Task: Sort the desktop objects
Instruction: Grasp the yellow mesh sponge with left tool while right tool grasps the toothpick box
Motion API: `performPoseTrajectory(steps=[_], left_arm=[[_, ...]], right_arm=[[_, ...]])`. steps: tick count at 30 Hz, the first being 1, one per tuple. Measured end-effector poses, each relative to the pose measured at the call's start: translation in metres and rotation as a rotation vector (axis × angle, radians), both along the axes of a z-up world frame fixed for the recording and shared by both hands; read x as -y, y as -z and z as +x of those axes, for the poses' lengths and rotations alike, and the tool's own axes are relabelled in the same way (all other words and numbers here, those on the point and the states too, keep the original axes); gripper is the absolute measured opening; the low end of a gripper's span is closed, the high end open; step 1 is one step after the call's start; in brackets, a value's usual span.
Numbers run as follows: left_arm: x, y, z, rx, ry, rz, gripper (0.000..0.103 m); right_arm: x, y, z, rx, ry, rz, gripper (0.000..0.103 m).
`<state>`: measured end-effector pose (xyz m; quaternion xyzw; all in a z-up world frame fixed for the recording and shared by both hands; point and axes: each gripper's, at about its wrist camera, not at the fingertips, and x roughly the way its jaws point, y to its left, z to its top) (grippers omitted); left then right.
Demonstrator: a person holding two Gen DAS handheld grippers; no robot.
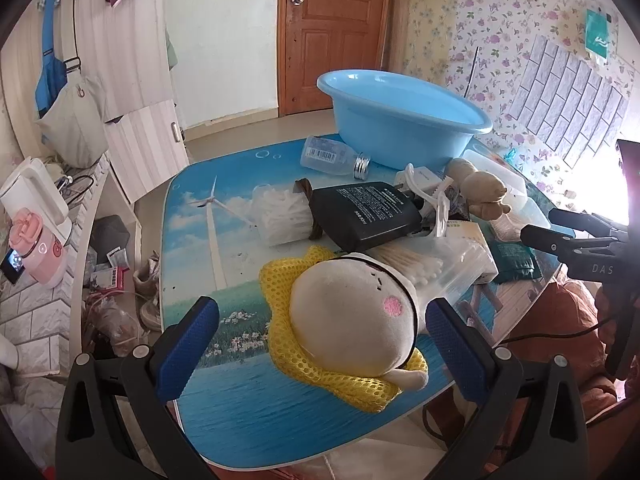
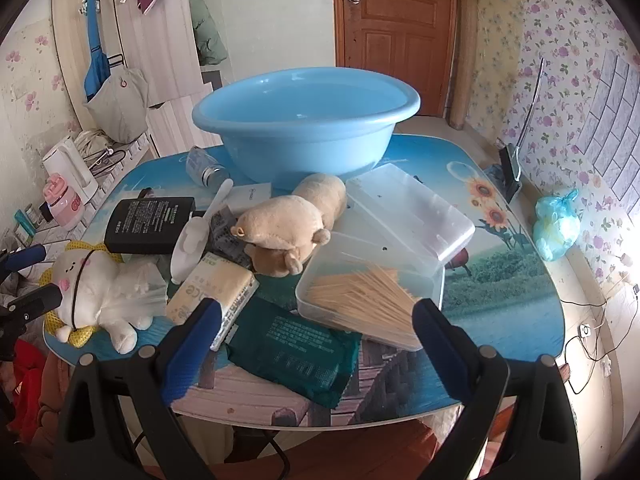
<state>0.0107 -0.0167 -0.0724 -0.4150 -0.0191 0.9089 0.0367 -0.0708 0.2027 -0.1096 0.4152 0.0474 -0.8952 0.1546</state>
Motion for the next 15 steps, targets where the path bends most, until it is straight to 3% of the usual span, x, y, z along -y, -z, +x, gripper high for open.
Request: performPoseTrajectory(steps=[8,15], left_arm=[[-0.006,0.017,-0.006,0.038,0.018,0.01,0.103],[-0.015,0.027,-0.018,0.05,0.033,0.007,0.103]], right_arm=[[-0.003,0.004,-0.002,0.006,-0.02,-0.023,0.098],[-0.018,0.01,-0.012,0.018,0.055,-0.045,0.098]])
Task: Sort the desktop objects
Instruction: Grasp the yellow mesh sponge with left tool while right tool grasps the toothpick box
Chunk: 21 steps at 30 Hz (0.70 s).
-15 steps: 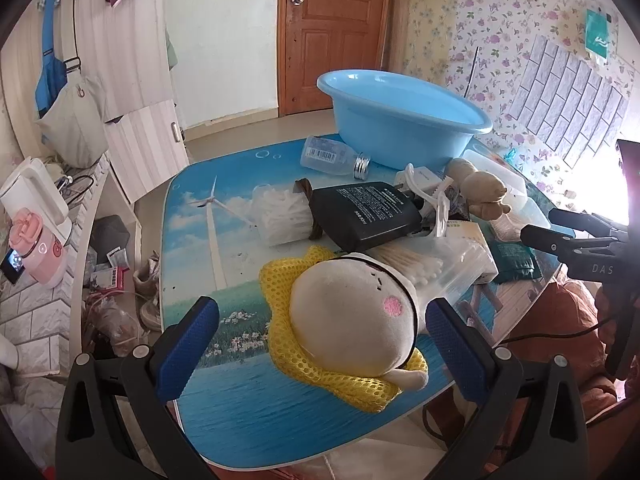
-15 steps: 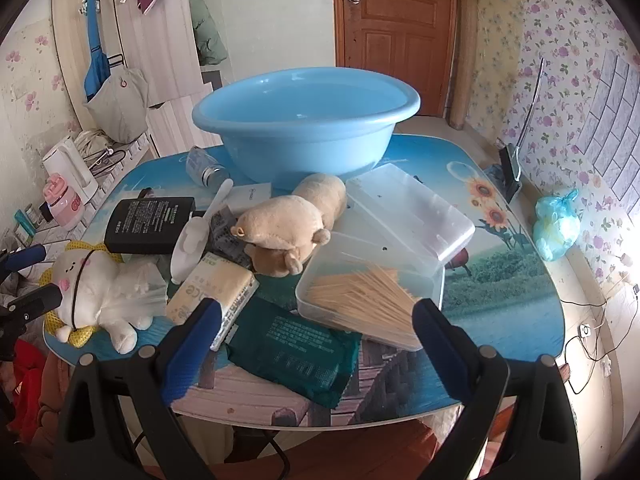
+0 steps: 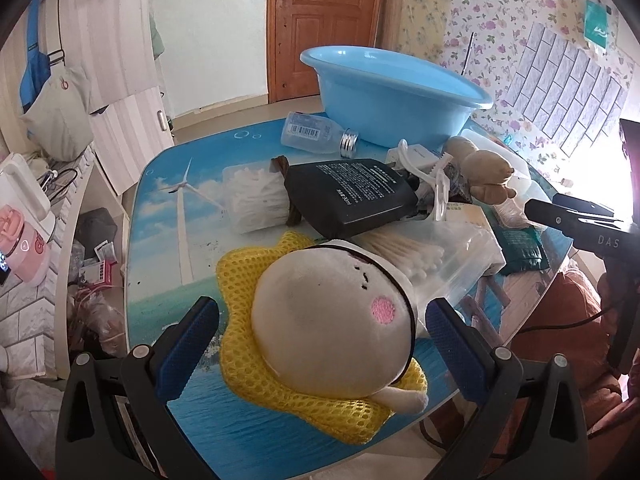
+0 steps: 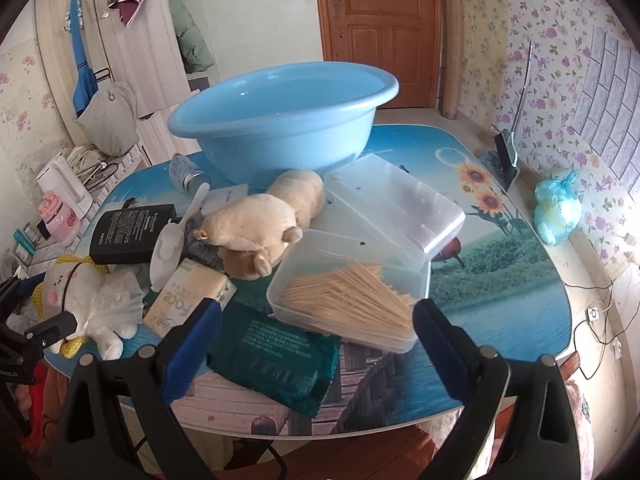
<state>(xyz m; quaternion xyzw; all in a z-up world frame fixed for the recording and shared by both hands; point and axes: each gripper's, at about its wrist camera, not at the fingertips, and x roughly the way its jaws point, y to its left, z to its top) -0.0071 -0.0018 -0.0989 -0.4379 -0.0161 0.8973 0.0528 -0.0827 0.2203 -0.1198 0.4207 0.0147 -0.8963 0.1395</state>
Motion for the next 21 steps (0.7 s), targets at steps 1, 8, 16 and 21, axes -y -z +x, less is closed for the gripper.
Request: performPoseTrajectory(steps=[1,8,16,21], left_arm=[[-0.002,0.002,-0.002,0.004,0.005,0.002,0.103],[0.003,0.006,-0.003,0.019,0.018,0.091,0.094],[-0.002,0.003,0.0,0.004,0.037,0.04,0.076],[0.003,-0.002,0.001,-0.004,0.03,0.051,0.075]], right_arm=[[-0.001,0.0,-0.001,-0.006,0.012,0.006,0.098],[-0.002,0.008,-0.011,0.022,0.076,0.075,0.098],[0.009,0.015,-0.019,0.027,0.053,0.093,0.103],[0.004,0.015,-0.023,0.013,0.083,0.074,0.103]])
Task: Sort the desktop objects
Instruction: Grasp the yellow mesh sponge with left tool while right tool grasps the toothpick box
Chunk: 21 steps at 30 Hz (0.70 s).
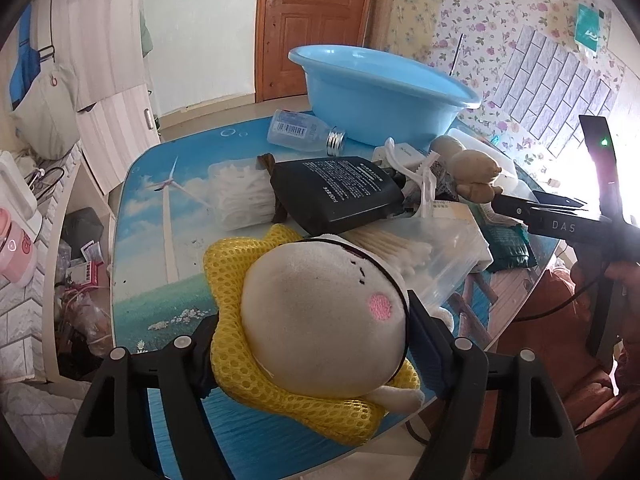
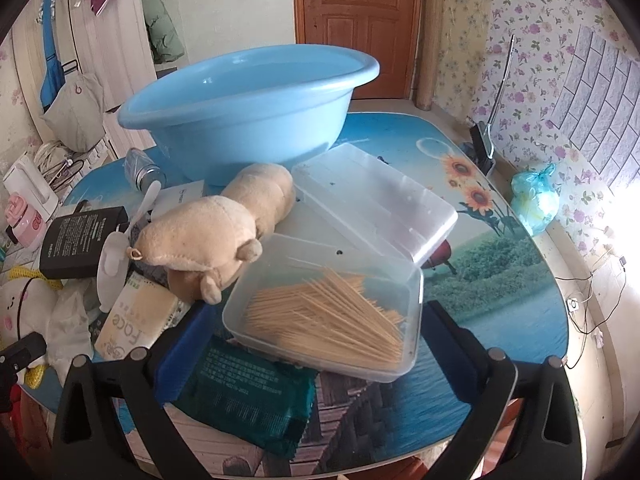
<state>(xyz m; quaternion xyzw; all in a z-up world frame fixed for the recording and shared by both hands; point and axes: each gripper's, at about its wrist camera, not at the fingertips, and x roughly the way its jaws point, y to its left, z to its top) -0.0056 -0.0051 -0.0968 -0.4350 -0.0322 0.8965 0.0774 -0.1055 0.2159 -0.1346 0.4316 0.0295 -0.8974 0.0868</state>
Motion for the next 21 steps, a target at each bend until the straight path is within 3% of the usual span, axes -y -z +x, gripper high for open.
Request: performPoseTrajectory(steps=[2,10,21], left_arm=[[0.002,-0.005,0.001,-0.008,-0.001,0.007,0.075],[0.009,-0.031,0.013,-0.07,-0.023,0.01,0.075],[0.012,-0.073,0.016,-0.185,-0.047,0.022,0.075]], right_arm=[[-0.004,-0.001,0.0,0.003,0.0,-0.008,0.097],[-0.017,-0.012,0.009,-0.023,-0.009,-0.055,0.097],[-0.012,-0.053,0.023,-0.124,-0.075,-0.132,0.097]])
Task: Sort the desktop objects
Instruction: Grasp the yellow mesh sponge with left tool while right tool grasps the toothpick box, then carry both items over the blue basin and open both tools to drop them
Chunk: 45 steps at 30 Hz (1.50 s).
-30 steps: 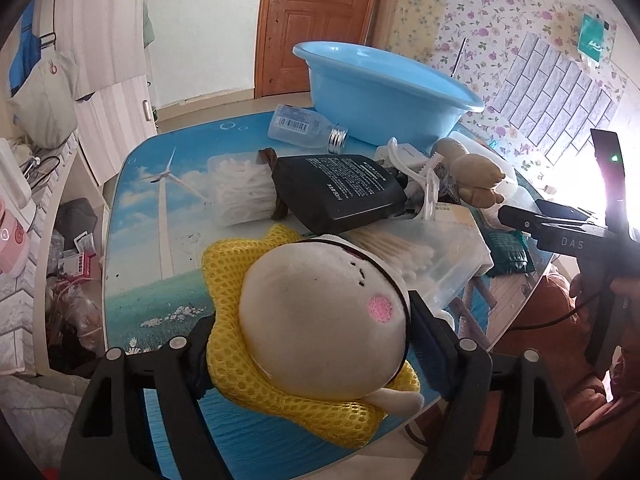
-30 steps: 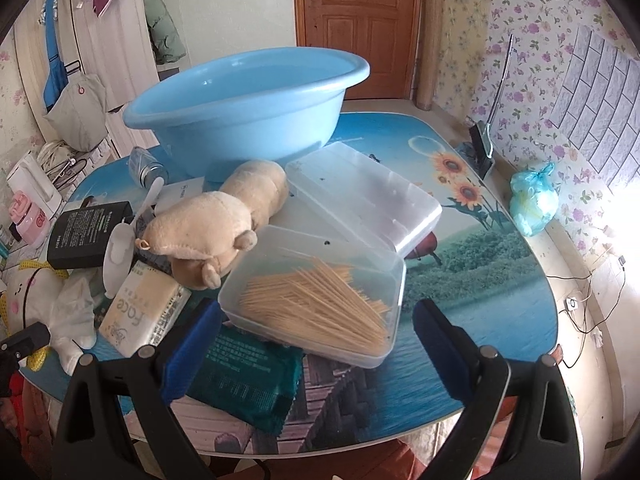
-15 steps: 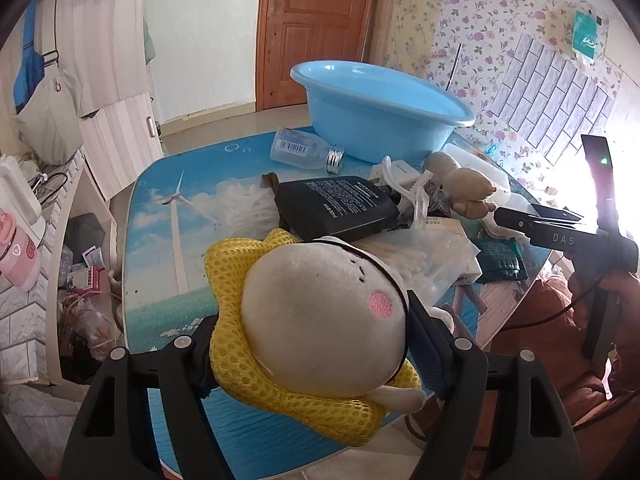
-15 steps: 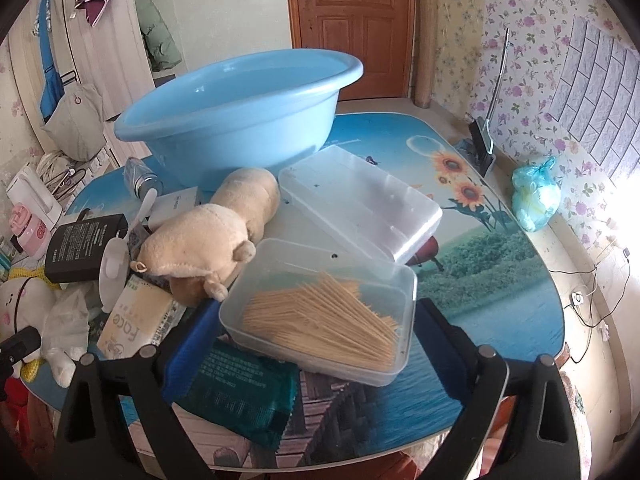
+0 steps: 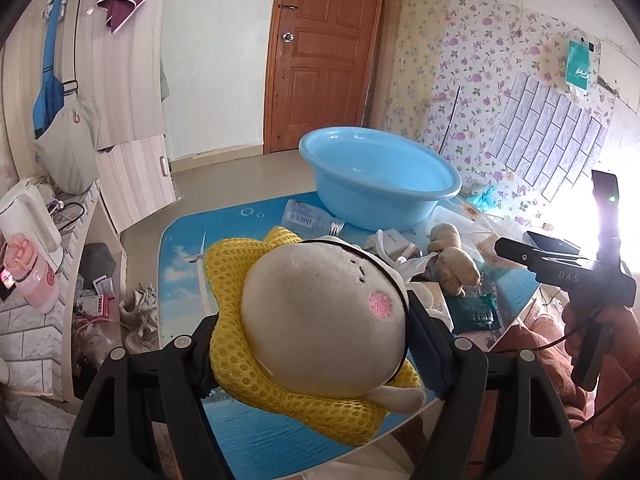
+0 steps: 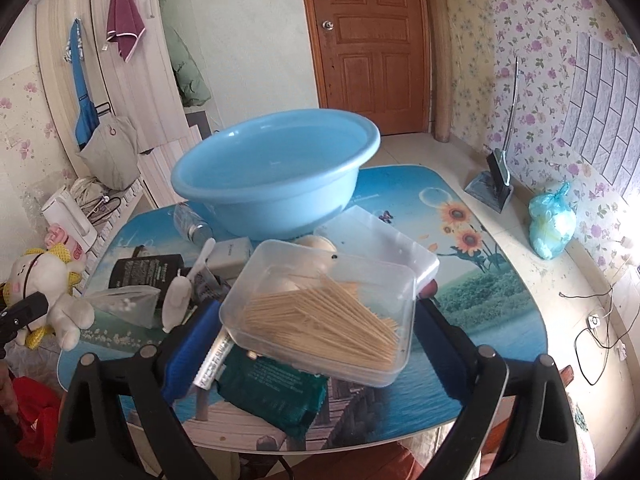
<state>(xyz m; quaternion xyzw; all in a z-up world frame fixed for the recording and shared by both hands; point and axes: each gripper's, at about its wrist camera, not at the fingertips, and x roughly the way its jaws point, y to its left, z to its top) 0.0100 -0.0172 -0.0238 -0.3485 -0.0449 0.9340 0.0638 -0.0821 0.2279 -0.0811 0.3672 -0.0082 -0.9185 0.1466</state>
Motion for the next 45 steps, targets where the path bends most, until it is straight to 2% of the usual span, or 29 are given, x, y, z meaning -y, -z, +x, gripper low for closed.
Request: performPoseTrajectory(steps=[11,22,38,45], left_arm=[[-0.002,-0.025,-0.013,-0.046,0.007,-0.012,0.075],[-0.016,-0.035,-0.051,-0.06,0.031,-0.023,0.075],[-0.045,-0.039,-0.135,-0.076,0.085,-0.042,0.076],[-0.055,-0.029,-0.167,-0.061,0.105,-0.036,0.076]], right_arm=[[0.008,-0.025,-0.001,-0.052,-0.076,-0.054,0.097],[0.018,-0.044,-0.023,-0.115,-0.111,-0.084,0.097],[0.027,-0.055,-0.081,-0.158,-0.12,-0.113,0.097],[0.024,-0.048,-0.106,-0.137,-0.098,-0.138,0.097]])
